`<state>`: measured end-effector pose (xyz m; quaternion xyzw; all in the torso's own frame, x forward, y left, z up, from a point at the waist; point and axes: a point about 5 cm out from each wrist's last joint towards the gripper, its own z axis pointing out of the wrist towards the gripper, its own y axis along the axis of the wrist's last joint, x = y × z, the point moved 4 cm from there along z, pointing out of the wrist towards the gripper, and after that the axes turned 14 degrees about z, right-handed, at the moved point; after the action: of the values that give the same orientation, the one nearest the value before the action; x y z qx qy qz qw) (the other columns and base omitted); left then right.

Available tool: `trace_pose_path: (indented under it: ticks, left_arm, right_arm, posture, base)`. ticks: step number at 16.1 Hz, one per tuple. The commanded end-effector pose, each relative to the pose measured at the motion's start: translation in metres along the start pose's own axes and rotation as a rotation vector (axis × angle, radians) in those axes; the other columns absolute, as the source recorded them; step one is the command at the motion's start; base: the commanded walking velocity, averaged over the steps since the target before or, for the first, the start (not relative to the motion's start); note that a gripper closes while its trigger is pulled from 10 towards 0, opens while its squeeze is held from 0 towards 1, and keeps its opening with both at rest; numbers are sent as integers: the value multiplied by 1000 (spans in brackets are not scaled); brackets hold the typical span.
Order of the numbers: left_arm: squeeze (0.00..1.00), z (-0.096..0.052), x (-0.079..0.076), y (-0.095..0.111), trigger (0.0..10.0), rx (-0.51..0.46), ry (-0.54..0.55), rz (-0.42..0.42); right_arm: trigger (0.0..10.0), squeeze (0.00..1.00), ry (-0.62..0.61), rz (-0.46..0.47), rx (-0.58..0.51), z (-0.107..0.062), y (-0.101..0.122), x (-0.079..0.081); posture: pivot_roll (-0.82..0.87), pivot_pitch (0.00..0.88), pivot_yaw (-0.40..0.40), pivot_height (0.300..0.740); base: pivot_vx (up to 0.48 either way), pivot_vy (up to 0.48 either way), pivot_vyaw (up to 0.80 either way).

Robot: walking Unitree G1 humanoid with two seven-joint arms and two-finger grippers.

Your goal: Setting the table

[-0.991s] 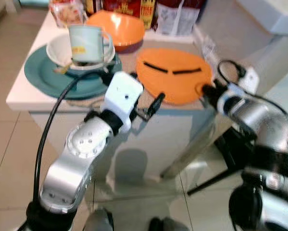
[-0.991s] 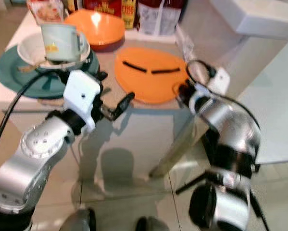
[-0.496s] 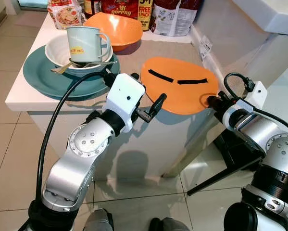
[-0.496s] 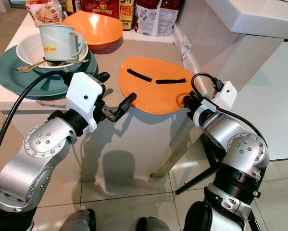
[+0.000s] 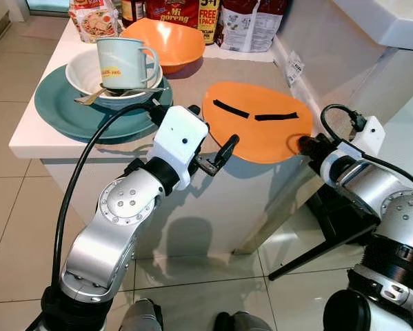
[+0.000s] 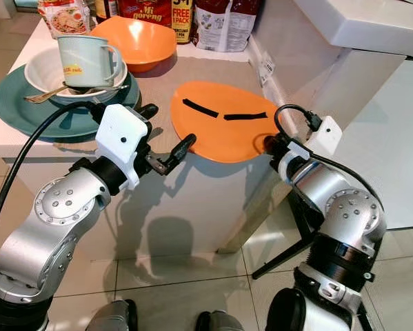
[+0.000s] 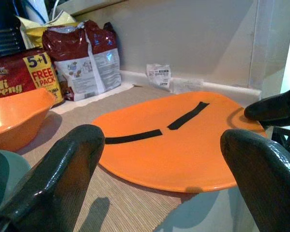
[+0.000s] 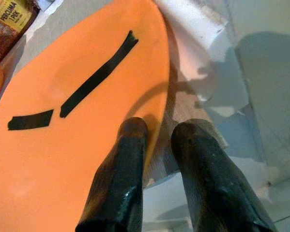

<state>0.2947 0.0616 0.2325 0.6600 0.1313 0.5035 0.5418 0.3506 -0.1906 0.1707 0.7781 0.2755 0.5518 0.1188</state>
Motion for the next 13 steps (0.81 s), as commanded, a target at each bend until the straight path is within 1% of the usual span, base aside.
trace_pose_path:
  ticks: [1, 2, 4, 5, 6, 7, 8, 9, 11, 13]
  left_arm:
    - [0, 2, -1, 3, 10000, -14, -13, 6]
    - [0, 2, -1, 3, 10000, -14, -12, 6]
    - [0, 2, 0, 2, 10000, -13, -13, 8]
    - [0, 1, 0, 2, 10000, -13, -15, 7]
    - [0, 1, -1, 2, 10000, -12, -19, 4]
    - [0, 1, -2, 2, 10000, -13, -20, 2]
    - [0, 1, -2, 2, 10000, -14, -22, 0]
    - [0, 0, -3, 1, 10000, -13, -30, 1]
    - [0, -5, -11, 1, 10000, -25, -82, 5]
    - [0, -7, -14, 1, 10000, -29, -98, 1]
  right_arm:
    - [10000, 1000, -24, 8, -21, -2, 6, -8]
    - [10000, 1000, -16, 11, -24, -4, 7, -7]
    - [10000, 1000, 26, -2, -23, -12, 10, 0]
    - [10000, 1000, 24, -4, -20, -15, 10, -1]
    - [10000, 549, 20, -6, -15, -21, 9, -4]
    - [10000, 0, 20, 6, -8, -25, 6, -7]
    - [10000, 0, 23, 8, 2, -28, 2, -9]
    - [10000, 0, 39, 29, 22, -32, -6, -9]
    - [10000, 0, 22, 40, 41, -35, -17, -16]
    - [10000, 0, 33, 71, 44, -35, -20, -16]
  posture:
    - [103, 91, -114, 740]
    - [103, 91, -114, 740]
    - [96, 92, -107, 740]
    - [95, 92, -106, 740]
    - [95, 92, -106, 740]
    - [89, 93, -103, 740]
    - [86, 95, -100, 740]
    - [83, 96, -96, 740]
    - [81, 98, -91, 740]
    - [81, 98, -91, 740]
  base:
    - [0, 0, 0]
    - [0, 0, 0]
    - [0, 0, 0]
    - [0, 0, 0]
    - [0, 0, 0]
    - [0, 0, 0]
    - [0, 0, 0]
    - [0, 0, 0]
    - [0, 0, 0]
    - [0, 0, 0]
